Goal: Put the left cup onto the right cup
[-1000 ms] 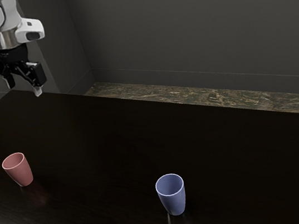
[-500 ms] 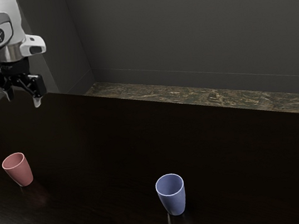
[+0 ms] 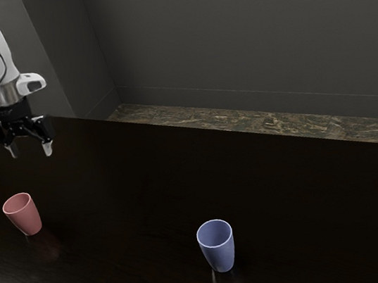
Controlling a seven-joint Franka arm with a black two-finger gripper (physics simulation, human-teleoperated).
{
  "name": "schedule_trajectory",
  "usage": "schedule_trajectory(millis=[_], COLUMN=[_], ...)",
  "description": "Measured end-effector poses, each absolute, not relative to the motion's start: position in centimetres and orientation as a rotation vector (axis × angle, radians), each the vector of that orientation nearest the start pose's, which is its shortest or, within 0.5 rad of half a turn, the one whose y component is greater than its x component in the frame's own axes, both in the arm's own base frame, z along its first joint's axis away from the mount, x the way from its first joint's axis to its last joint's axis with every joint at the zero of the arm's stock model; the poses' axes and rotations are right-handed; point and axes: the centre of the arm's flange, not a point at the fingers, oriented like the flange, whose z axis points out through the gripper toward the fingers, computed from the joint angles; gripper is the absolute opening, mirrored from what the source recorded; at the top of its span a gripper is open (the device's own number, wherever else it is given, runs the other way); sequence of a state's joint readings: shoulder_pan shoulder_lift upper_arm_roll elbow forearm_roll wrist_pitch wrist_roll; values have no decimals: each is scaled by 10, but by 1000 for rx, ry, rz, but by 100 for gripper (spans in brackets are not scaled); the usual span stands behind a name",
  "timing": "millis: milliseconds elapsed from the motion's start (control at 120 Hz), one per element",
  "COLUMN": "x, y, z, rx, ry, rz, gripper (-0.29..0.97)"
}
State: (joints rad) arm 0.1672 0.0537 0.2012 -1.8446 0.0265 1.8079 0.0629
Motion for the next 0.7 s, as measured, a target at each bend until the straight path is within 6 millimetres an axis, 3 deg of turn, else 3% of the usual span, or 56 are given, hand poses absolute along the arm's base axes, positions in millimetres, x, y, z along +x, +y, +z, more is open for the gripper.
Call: schedule_trajectory(millis=[700], x=[492], y=[258], z=[433], rx=[-3125], ry=[-726], rz=[277], gripper=[68])
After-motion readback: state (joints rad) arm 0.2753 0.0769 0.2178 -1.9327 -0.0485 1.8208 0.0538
